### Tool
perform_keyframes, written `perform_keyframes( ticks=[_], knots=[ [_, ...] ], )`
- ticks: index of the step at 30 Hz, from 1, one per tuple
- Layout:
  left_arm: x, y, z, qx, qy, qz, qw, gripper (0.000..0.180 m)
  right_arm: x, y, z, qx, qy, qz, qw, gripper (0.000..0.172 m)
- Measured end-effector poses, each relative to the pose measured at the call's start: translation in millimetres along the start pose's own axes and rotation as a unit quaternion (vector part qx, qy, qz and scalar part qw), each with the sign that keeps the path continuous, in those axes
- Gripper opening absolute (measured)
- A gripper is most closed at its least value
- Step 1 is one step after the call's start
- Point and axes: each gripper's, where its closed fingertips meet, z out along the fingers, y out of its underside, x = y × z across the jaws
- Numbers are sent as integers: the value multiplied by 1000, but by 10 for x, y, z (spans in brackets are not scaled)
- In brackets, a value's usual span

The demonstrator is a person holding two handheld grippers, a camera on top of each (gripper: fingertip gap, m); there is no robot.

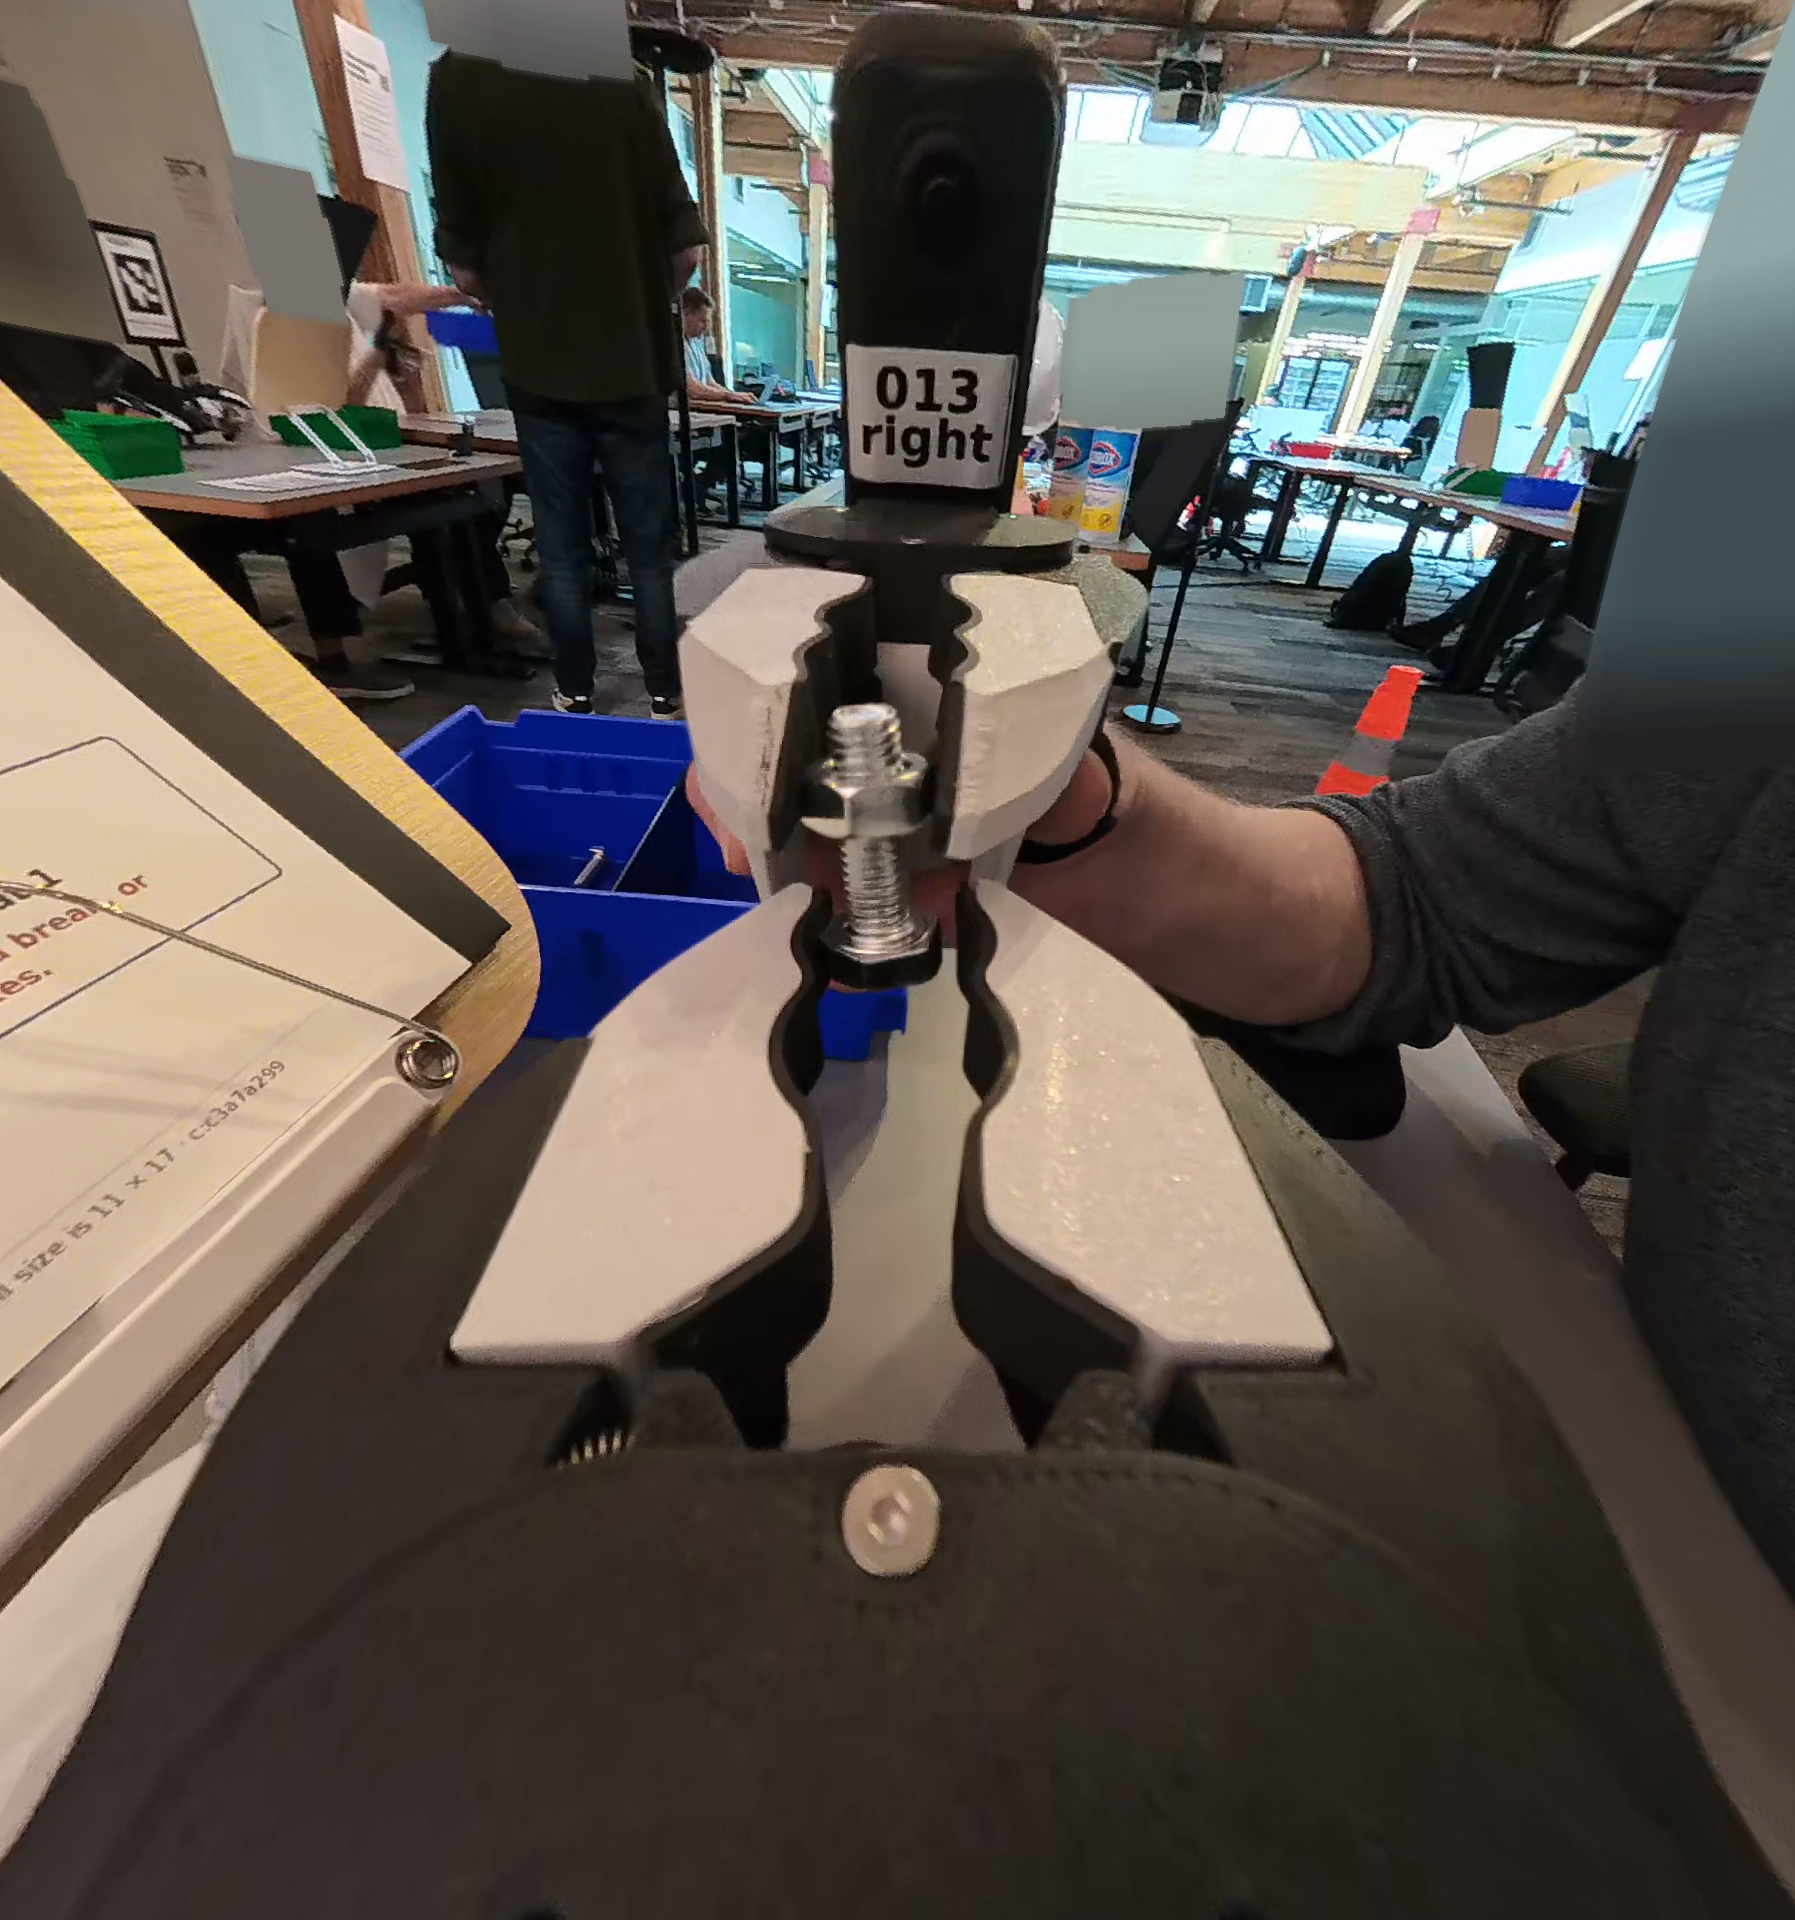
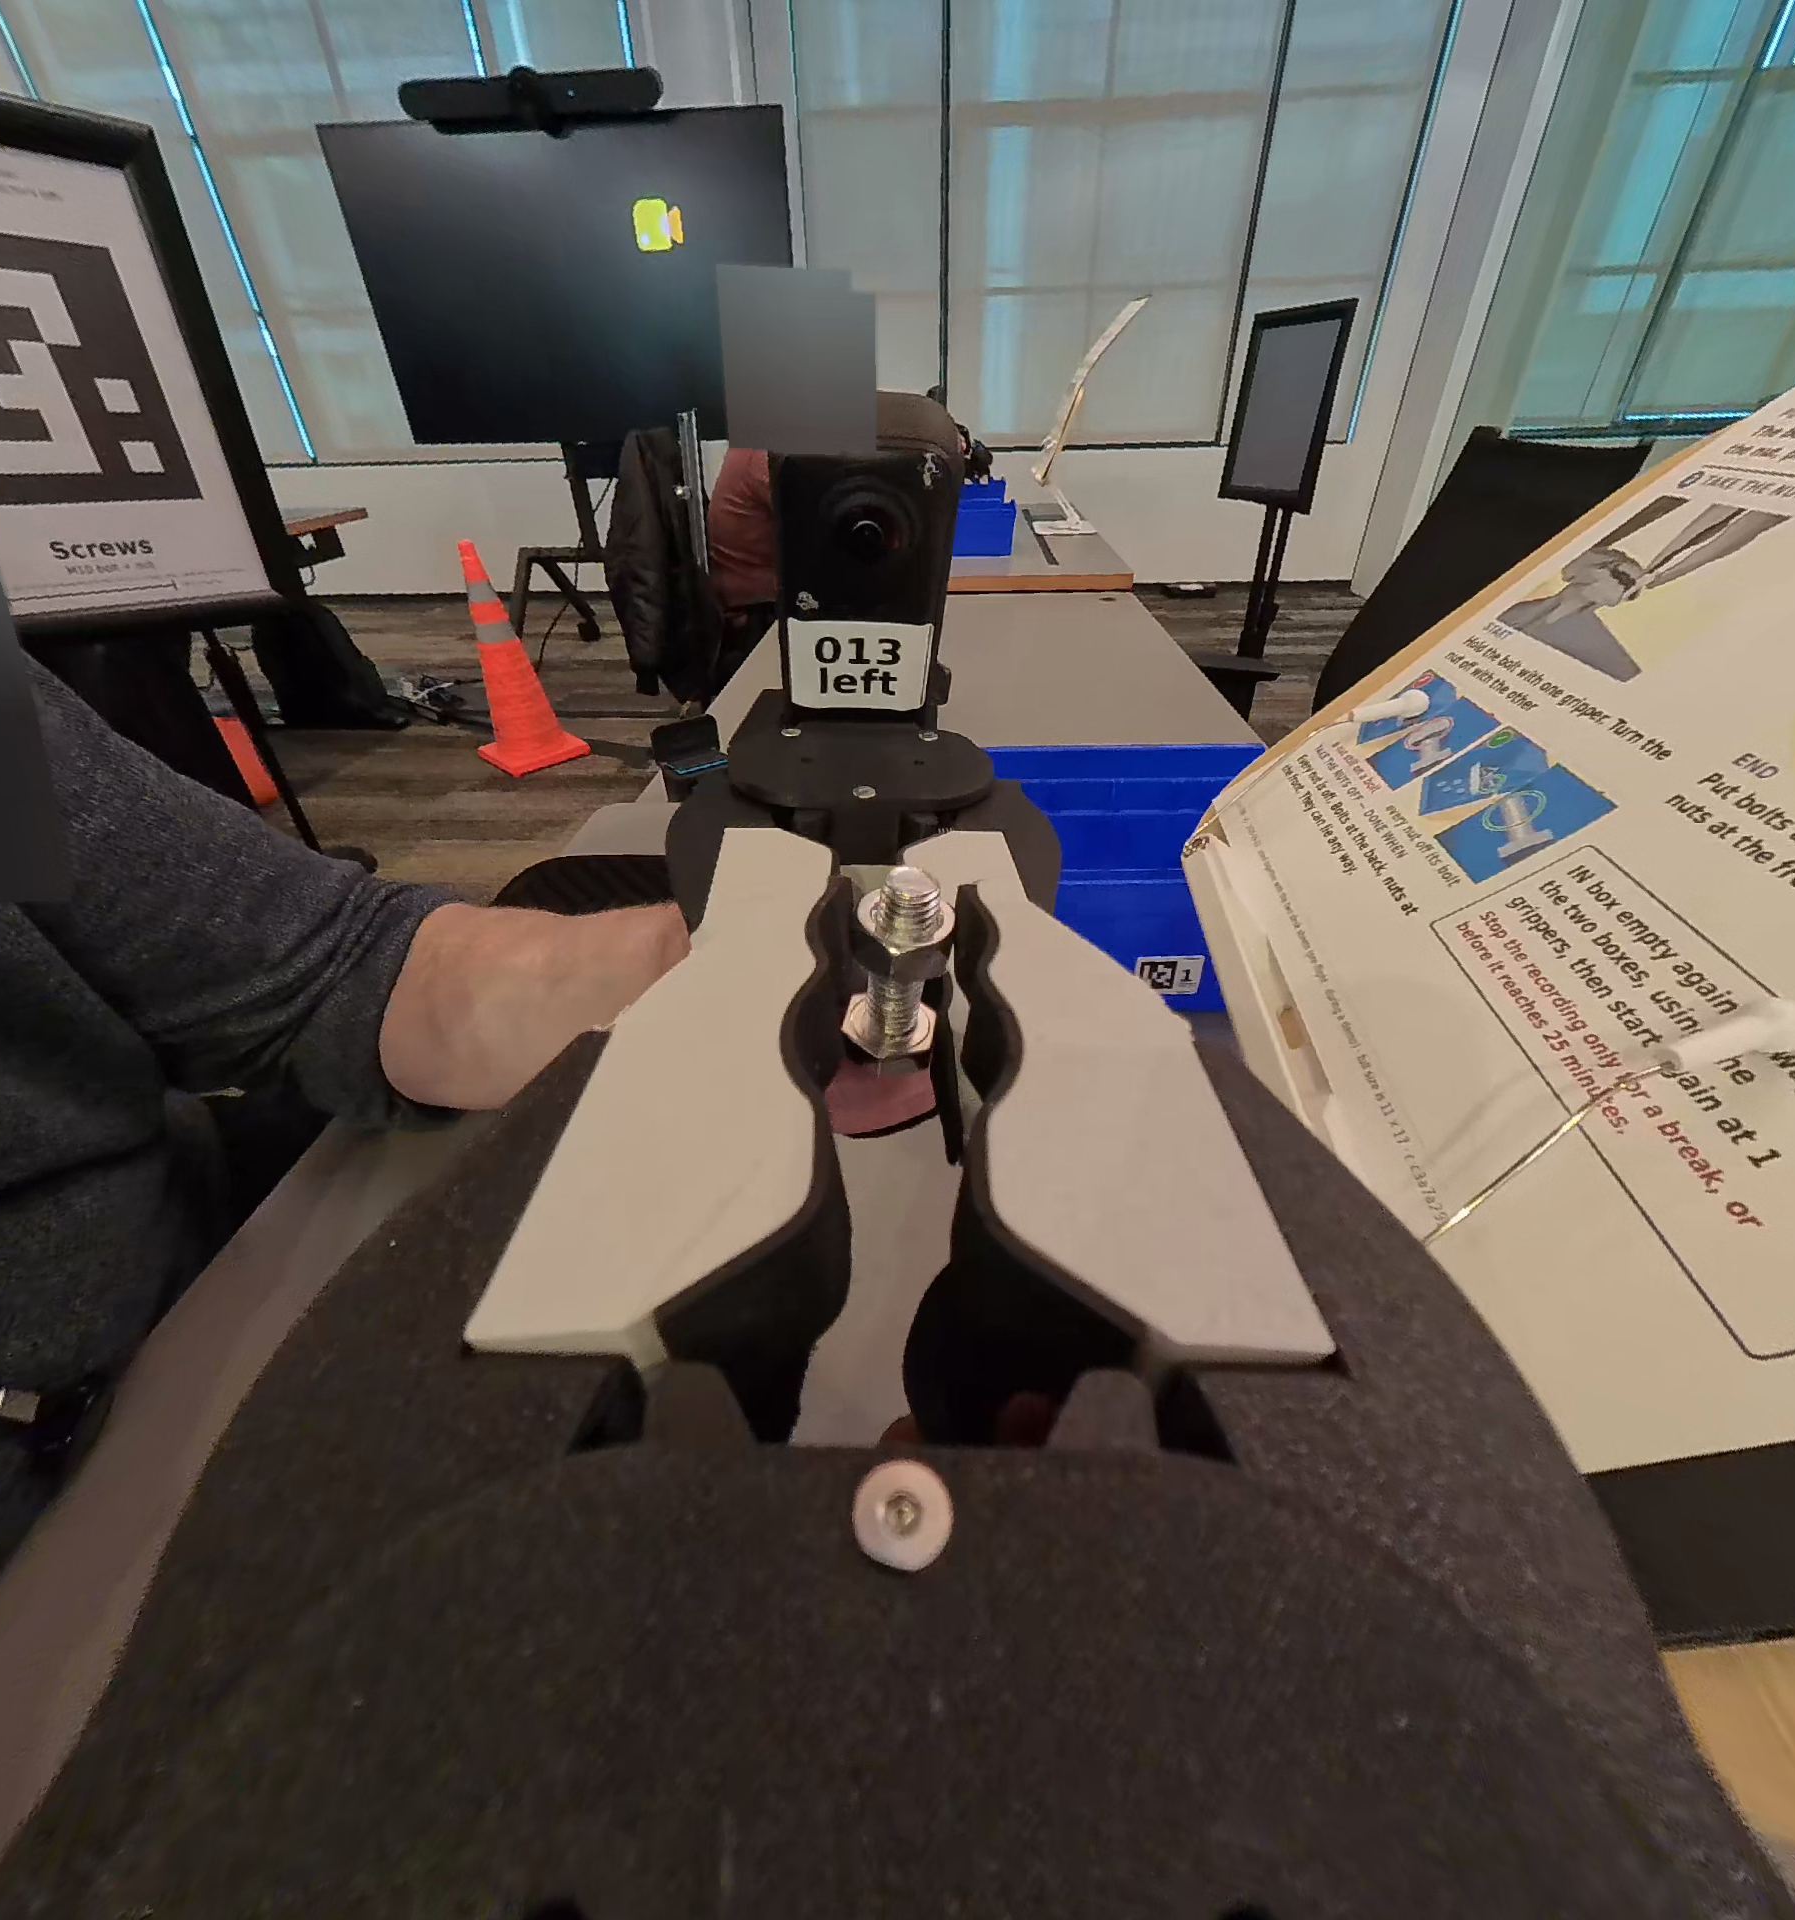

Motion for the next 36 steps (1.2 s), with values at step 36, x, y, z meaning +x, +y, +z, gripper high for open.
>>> perform_keyframes(
  ticks=[36],
  knots=[
    [-61,-51,-65,42,-44,27,998,17,306,-10,-246,8,60,6,998,45]
  ],
)
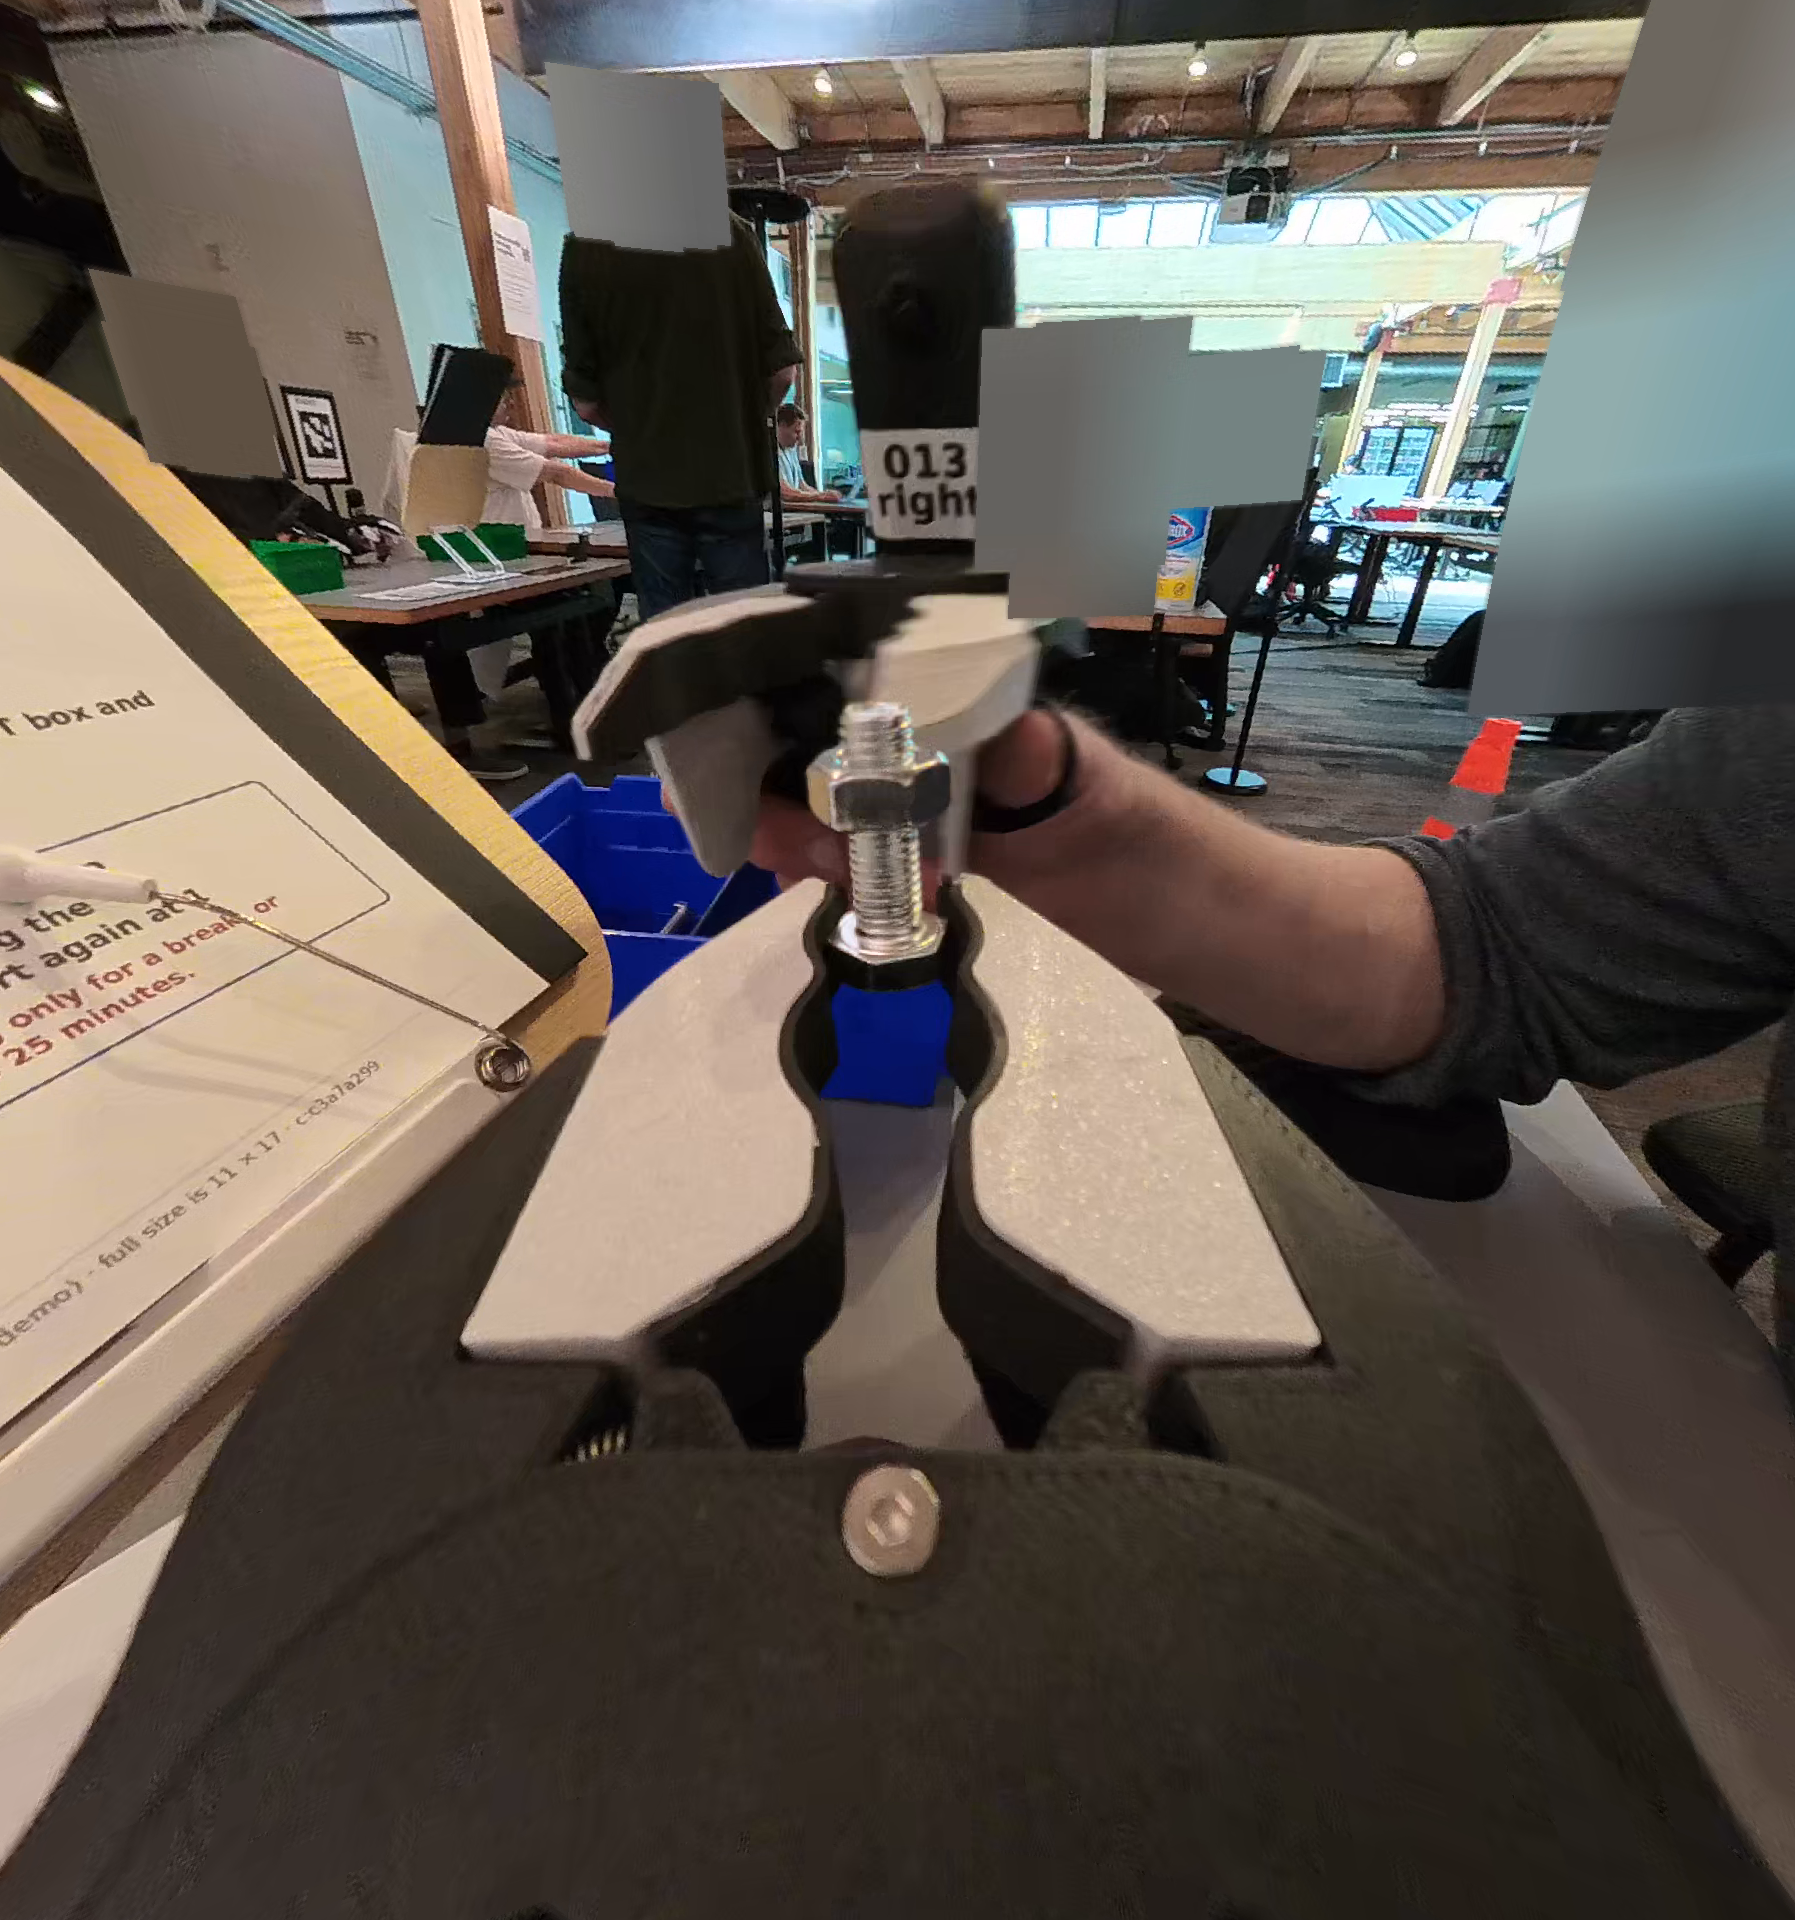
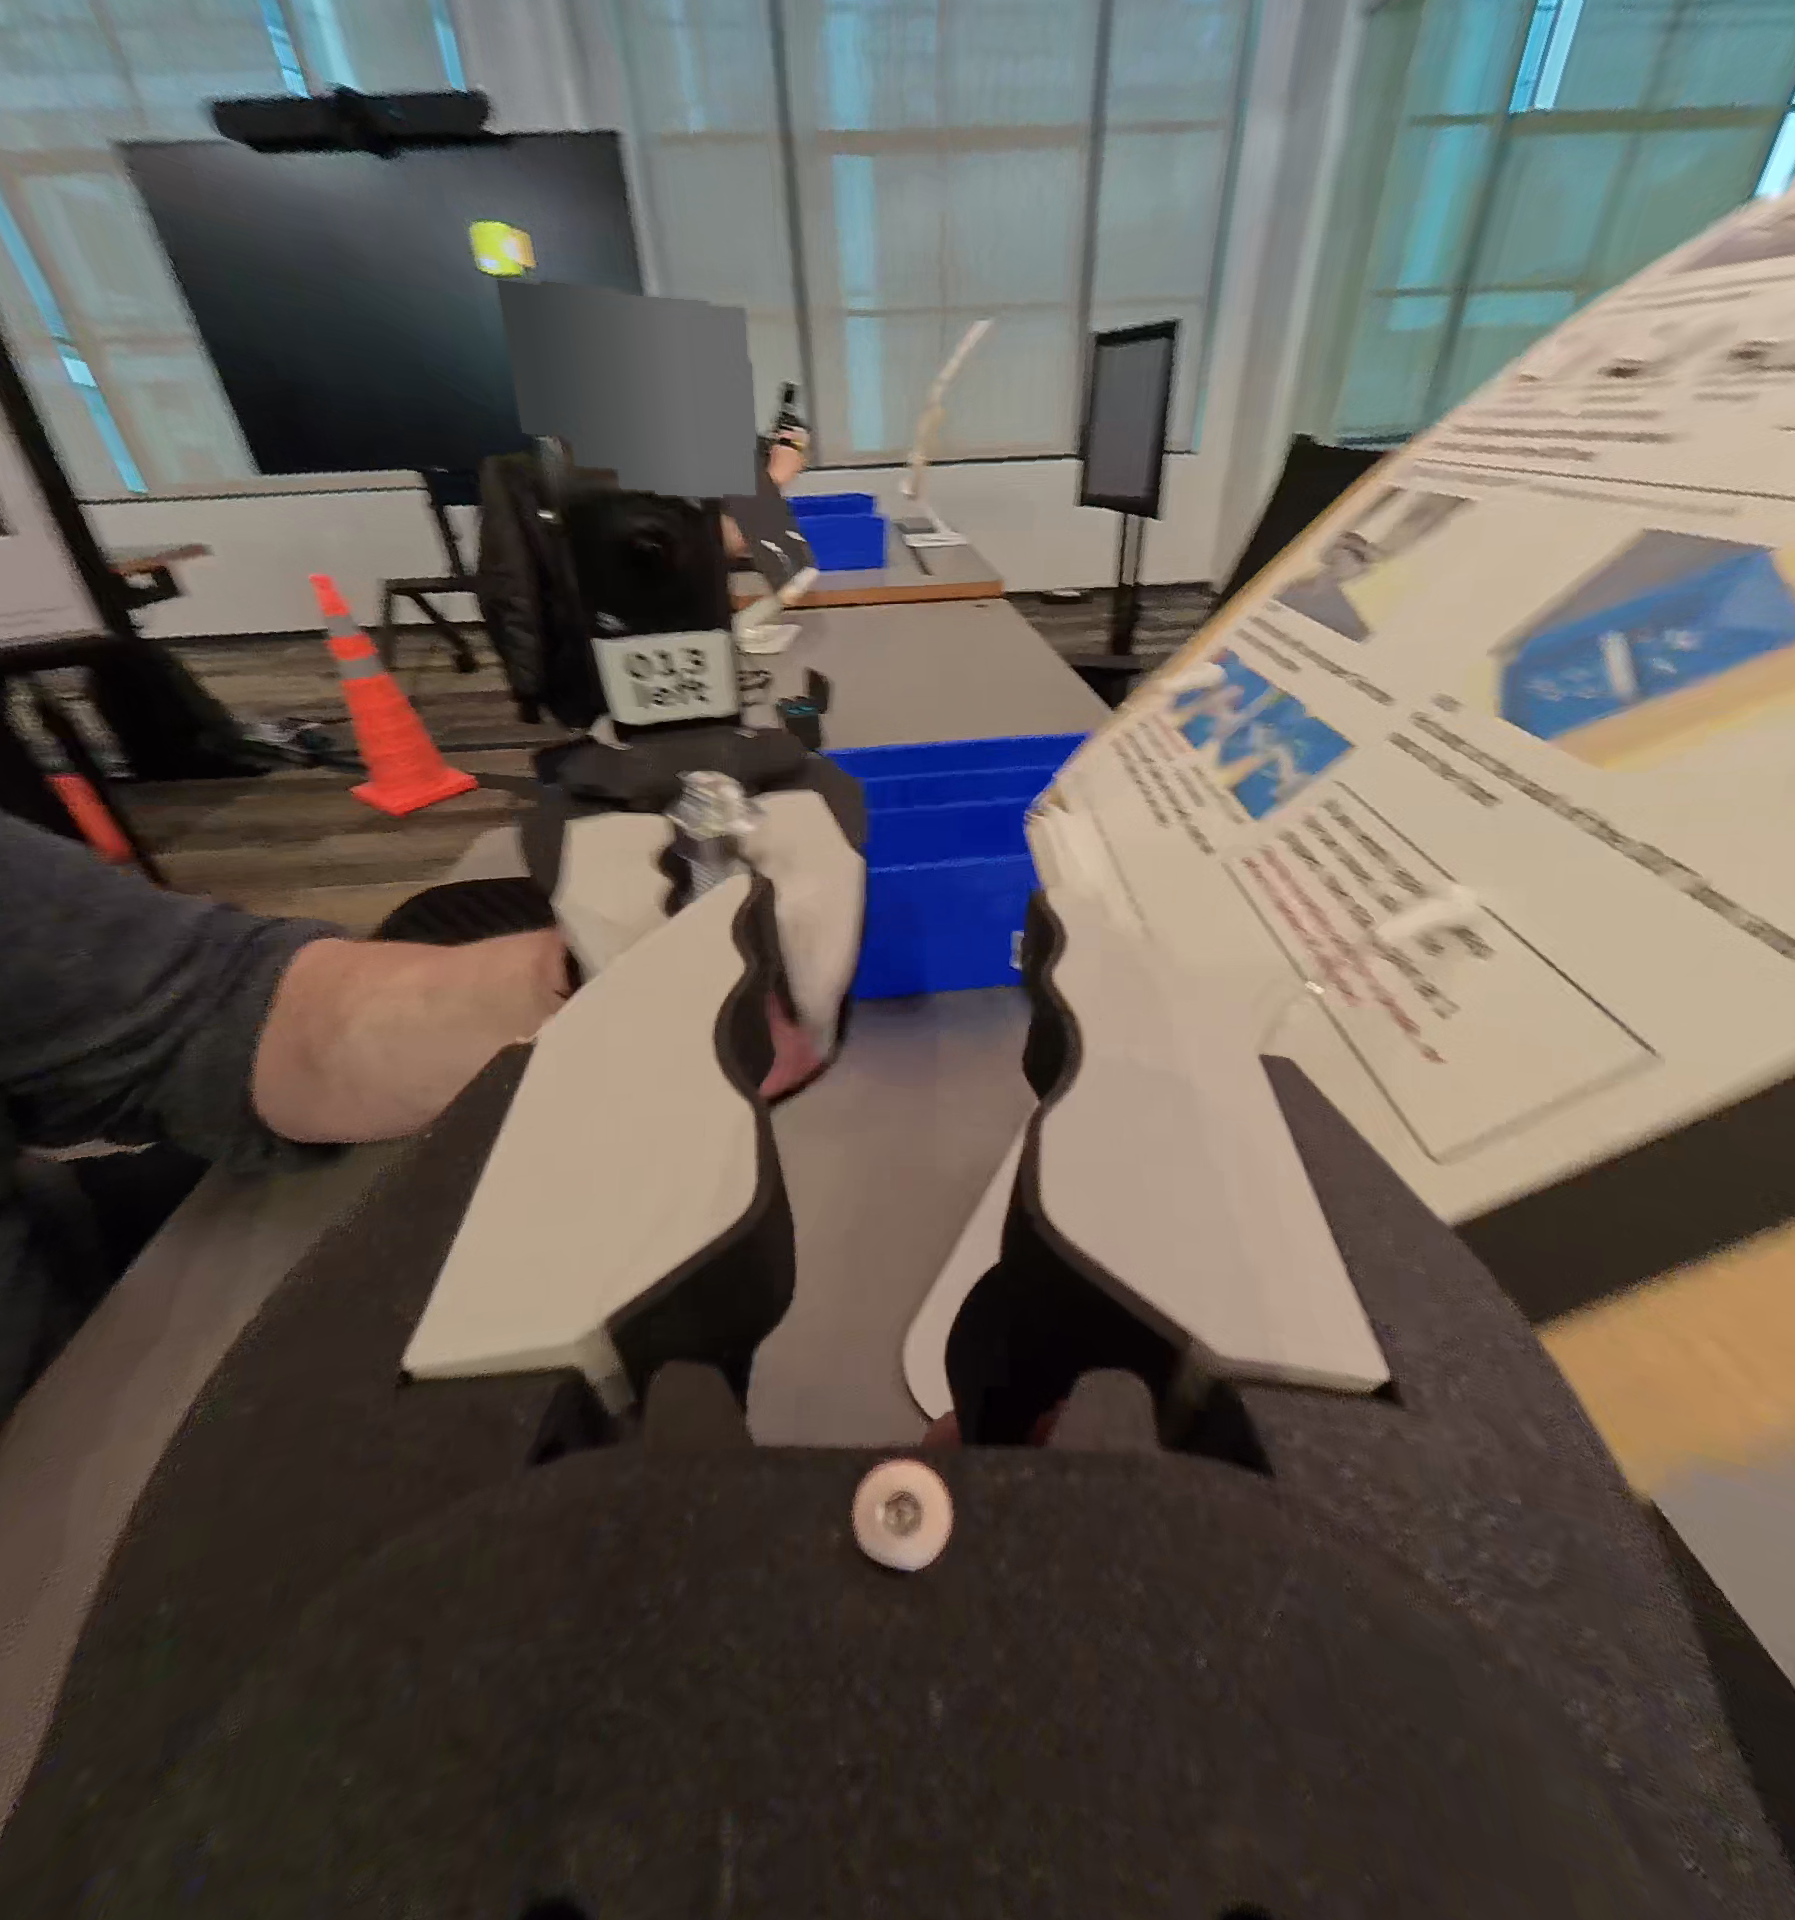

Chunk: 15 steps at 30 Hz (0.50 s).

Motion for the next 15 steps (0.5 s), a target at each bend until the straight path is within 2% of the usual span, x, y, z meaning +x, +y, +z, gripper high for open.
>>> perform_keyframes(
  ticks=[2,5,10,12,15],
  knots=[
    [-4,31,25,0,1,-5,1000,17,-163,-23,95,3,-23,-17,1000,52],
    [16,64,56,-5,4,-4,1000,17,-205,38,204,-9,-13,-24,1000,52],
    [-1,26,27,2,-2,-7,1000,17,-80,35,99,7,-19,3,1000,55],
    [13,0,-8,12,10,-9,1000,17,42,38,30,9,10,2,1000,45],
    [2,7,-7,11,6,-9,1000,17,-33,-39,1,21,-12,2,1000,47]
  ],
)
